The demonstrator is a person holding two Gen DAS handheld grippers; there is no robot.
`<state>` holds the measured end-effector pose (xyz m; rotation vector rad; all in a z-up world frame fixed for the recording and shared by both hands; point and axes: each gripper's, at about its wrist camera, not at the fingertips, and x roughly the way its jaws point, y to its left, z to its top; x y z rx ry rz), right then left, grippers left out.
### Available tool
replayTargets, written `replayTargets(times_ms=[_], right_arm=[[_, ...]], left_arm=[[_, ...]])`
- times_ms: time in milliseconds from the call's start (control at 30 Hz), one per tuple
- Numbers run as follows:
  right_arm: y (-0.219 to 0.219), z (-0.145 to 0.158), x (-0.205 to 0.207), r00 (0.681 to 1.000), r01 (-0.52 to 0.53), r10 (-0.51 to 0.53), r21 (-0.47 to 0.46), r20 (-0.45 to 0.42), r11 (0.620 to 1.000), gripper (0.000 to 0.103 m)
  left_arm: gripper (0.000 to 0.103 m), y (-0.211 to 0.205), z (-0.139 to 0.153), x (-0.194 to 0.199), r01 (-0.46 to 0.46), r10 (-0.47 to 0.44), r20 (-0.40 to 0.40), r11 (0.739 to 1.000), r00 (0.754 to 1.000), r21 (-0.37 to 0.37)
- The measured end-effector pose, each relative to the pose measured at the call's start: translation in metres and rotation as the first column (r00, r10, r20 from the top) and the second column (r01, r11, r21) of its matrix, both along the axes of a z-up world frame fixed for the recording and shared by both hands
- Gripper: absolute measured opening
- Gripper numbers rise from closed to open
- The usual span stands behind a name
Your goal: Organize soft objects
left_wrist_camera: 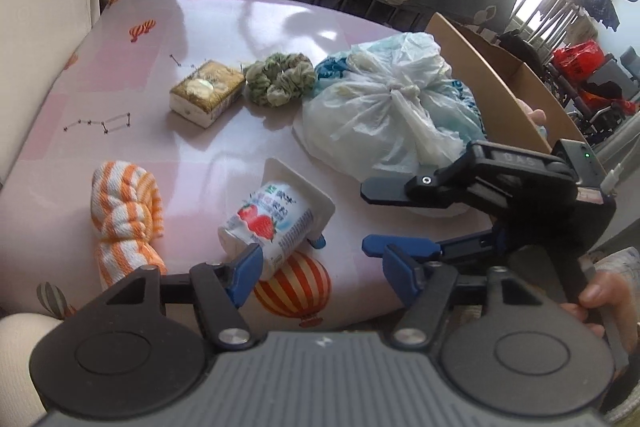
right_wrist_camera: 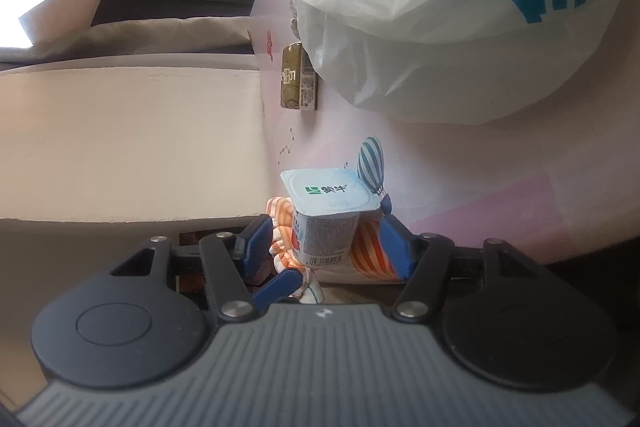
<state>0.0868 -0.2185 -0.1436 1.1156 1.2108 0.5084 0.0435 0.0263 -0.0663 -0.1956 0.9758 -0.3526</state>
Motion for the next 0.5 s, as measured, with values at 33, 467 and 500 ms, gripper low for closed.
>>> replayTargets(times_ms=[33,467,500], right_arm=[[0.001,0.000,0.002,1.000,0.000,0.000,-0.001,-0.002,1.000,0.060],[0.031,-0.012,0.022,0.996,-0.037,0.038,0.015,-0.076,0.999,0.063],[0.032,-0.013,0.025,0.996,-0.039,0.039,0.011,-0.079,0.999,0.062]], left_arm=[[0.068,0.000,0.003,0.002,0.001,-0.001,0.020,1.000,1.000,0.024],[0.070,-0.022,-0.029,0.054,0.148,-0.142,-0.047,0.972,0.989,0.181],[0.069,-0.023,-0.032,0.057,0.155,-0.147,-0.057,0.970,0.987,0.185]])
